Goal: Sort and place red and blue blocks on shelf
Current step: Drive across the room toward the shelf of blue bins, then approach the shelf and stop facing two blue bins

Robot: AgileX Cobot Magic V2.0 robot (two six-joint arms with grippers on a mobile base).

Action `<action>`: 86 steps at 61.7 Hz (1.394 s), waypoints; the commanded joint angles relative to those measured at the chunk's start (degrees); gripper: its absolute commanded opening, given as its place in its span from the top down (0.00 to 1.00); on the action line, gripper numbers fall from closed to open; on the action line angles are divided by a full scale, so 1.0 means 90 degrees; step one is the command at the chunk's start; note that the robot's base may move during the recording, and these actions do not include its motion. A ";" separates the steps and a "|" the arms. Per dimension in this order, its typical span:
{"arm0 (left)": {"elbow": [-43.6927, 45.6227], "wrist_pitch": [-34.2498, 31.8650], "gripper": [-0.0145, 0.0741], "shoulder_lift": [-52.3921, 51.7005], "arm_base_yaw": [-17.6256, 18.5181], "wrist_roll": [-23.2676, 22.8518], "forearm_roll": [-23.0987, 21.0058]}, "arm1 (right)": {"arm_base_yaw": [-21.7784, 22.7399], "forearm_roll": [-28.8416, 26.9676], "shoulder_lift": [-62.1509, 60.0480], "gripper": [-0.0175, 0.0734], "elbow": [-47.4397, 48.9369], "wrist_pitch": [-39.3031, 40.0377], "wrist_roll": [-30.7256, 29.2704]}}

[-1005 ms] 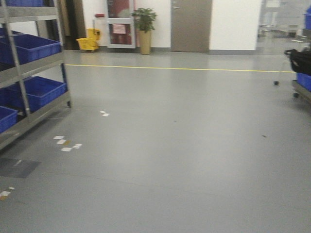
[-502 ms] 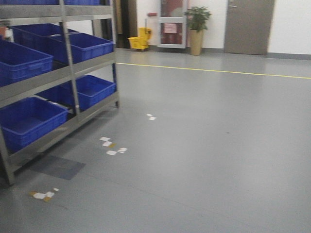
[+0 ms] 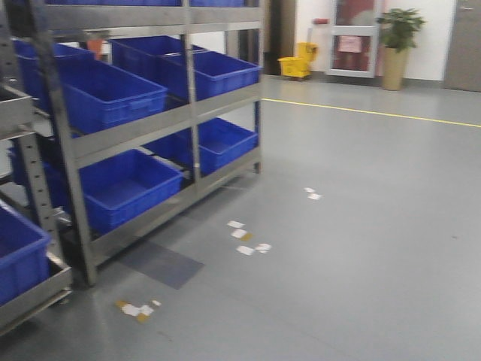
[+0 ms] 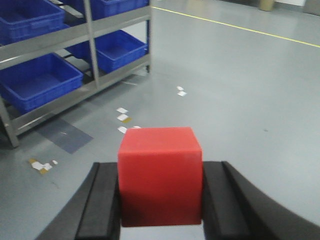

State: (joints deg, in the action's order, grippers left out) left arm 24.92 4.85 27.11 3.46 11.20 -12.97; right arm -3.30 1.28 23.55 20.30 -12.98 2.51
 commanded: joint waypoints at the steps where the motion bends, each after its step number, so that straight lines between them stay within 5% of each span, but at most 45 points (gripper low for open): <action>1: 0.0186 -0.0598 0.70 0.0024 -0.0013 -0.0031 -0.0036 | 0.0042 0.0007 0.0021 0.44 0.0179 0.0559 -0.0056; 86: 0.0186 -0.0598 0.70 0.0024 -0.0013 -0.0031 -0.0036 | 0.0042 0.0007 0.0021 0.44 0.0179 0.0547 -0.0056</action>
State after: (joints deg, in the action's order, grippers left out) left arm 24.92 4.85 27.11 3.46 11.20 -12.97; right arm -3.30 1.28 23.55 20.30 -12.98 2.51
